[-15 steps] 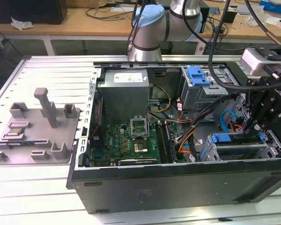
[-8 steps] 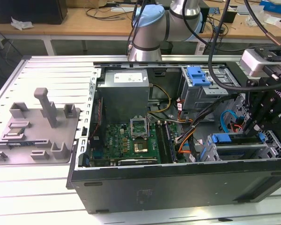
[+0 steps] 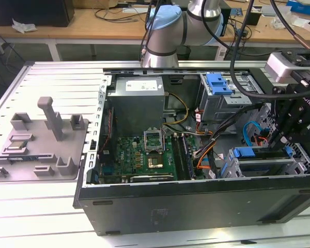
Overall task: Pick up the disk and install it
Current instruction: 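Insert the first disk wire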
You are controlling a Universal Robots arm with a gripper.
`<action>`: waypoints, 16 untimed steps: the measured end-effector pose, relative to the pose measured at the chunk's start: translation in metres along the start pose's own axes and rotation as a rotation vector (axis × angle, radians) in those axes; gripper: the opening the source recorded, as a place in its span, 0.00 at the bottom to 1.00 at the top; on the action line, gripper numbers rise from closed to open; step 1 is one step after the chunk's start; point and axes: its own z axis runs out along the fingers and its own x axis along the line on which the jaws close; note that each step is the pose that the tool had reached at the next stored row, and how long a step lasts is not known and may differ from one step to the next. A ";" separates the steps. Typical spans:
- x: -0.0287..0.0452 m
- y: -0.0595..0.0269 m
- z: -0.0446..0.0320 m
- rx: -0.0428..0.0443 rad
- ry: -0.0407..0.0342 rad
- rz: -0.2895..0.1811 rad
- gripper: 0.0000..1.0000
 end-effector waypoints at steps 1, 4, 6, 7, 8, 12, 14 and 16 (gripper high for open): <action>0.0000 0.0000 0.0002 0.0000 0.0000 0.000 0.16; 0.0000 0.0000 0.0007 0.0000 -0.0001 0.000 0.16; 0.0000 0.0000 0.0010 0.0000 -0.0001 0.000 0.16; -0.0001 -0.0001 0.0013 0.0000 -0.0001 0.000 0.16; -0.0001 0.0000 0.0014 0.0000 -0.0001 0.000 0.16; -0.0001 -0.0001 0.0023 0.0000 0.0001 0.000 0.16; -0.0001 -0.0001 0.0027 0.0000 0.0001 0.000 0.16; -0.0001 -0.0001 0.0031 0.0000 0.0001 0.000 0.16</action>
